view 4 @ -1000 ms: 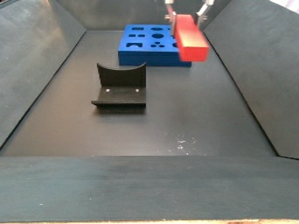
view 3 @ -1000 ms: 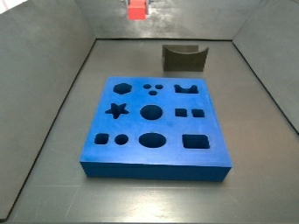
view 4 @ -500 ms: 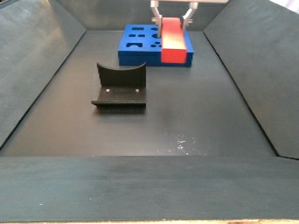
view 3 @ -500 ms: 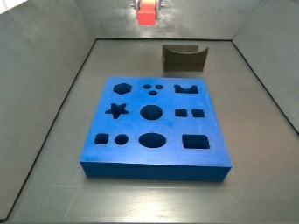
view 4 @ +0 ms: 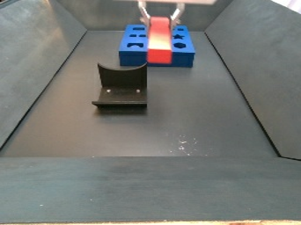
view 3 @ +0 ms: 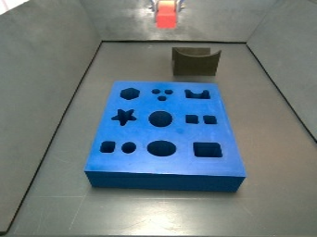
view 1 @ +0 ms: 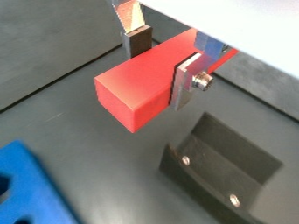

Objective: Pick up the rectangle object. Move up. Place the rectangle object on the fixture. Regrasp the rectangle object. Move to above the board. Insert the rectangle object.
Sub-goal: Place the rectangle object on the fixture.

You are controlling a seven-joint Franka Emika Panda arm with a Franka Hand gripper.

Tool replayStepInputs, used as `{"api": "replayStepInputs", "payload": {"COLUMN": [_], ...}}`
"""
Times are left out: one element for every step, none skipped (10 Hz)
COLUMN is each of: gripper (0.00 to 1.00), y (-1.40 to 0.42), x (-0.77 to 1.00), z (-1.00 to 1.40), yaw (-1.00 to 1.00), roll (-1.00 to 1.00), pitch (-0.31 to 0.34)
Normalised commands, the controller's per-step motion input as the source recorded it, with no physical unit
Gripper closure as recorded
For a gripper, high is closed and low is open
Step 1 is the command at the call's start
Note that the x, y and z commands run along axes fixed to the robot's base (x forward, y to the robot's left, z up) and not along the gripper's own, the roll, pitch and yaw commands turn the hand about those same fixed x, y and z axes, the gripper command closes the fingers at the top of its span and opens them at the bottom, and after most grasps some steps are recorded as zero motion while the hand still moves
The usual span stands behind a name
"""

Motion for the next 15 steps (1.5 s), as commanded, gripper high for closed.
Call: {"api": "replayStepInputs", "payload": {"gripper": [1.0, 1.0, 1.0, 1.0, 1.0, 1.0, 1.0, 1.0, 1.0, 1.0, 1.0, 1.0, 1.0, 1.0, 1.0], "y": [-0.1, -0.08, -0.03, -0.02, 0.01, 0.03, 0.04, 0.04, 0.04, 0.04, 0.05, 0.05, 0.05, 0.05, 0.05], "x": [1.0, 1.0, 1.0, 1.0, 0.95, 0.9, 0.85, 0.78, 0.73, 0.68, 0.61, 0.56, 0.53, 0.45, 0.42], "z": [0.31, 0.23, 0.14, 0.1, 0.04, 0.02, 0.0, -0.02, -0.02, -0.03, -0.03, -0.03, -0.03, -0.03, -0.03], "yaw": [0.03, 0.03, 0.02, 0.02, 0.01, 0.0, -0.01, -0.02, -0.03, -0.04, -0.06, -0.08, -0.09, -0.13, -0.15], "roll": [-1.0, -1.0, -1.0, -1.0, -1.0, -1.0, -1.0, -1.0, -1.0, -1.0, -1.0, -1.0, -1.0, -1.0, -1.0], "pitch": [0.046, 0.051, 0.062, 0.068, 0.082, 0.09, 0.098, 0.108, 0.115, 0.122, 0.132, 0.138, 0.144, 0.154, 0.16]}}
